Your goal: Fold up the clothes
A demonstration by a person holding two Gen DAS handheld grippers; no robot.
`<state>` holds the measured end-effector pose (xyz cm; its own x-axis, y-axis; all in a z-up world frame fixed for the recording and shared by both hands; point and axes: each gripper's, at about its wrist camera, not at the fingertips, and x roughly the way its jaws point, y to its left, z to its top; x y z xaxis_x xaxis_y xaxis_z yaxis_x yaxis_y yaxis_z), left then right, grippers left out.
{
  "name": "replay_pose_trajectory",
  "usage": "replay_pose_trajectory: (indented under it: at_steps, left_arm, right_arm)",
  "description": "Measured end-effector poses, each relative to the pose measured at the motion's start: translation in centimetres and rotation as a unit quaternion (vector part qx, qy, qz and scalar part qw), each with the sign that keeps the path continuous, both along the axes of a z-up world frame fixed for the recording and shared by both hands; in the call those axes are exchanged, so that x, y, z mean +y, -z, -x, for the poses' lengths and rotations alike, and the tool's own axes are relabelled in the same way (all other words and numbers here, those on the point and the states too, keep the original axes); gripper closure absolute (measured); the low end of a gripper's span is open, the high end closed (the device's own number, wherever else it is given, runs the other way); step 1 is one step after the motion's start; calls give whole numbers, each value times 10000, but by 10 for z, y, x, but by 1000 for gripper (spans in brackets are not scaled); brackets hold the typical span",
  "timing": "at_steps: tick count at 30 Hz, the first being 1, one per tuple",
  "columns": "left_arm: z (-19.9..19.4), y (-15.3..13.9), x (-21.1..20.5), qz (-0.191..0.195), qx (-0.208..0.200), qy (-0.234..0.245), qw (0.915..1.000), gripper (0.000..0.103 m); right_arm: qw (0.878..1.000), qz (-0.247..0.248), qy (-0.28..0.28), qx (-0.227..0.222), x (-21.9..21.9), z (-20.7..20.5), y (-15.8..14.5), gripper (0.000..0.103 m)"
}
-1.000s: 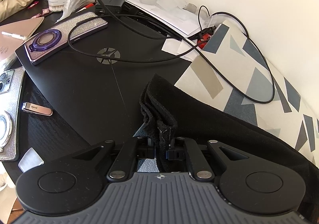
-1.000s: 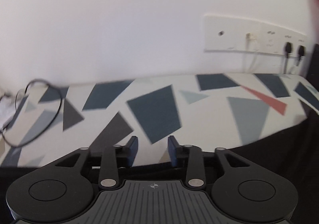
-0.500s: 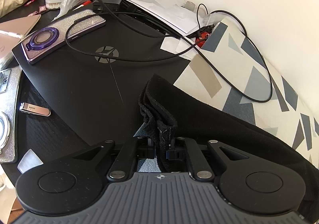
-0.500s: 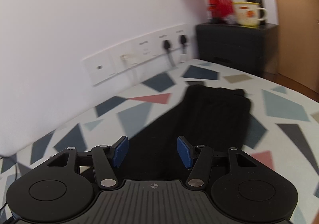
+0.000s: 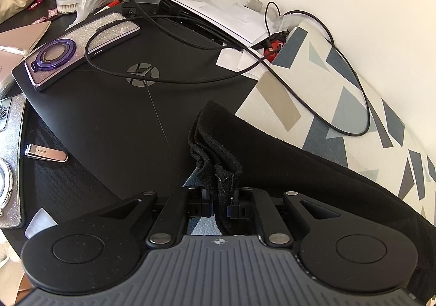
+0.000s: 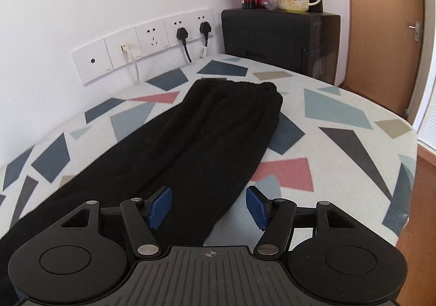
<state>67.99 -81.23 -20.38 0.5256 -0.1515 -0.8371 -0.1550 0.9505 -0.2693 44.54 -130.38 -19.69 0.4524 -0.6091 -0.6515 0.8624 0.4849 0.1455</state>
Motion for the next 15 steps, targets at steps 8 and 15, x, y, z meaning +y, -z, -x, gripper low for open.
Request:
replay_pose_trajectory:
  at_steps: [8,15]
  left_arm:
    - [0,0,2,98,-8,0,10000,93]
    - [0,2,11,400,13,-119,9991,93]
  right_arm:
    - [9995,103,-279,71,12,13,3,42]
    - [9906,556,-1215,307,40,27,9,42]
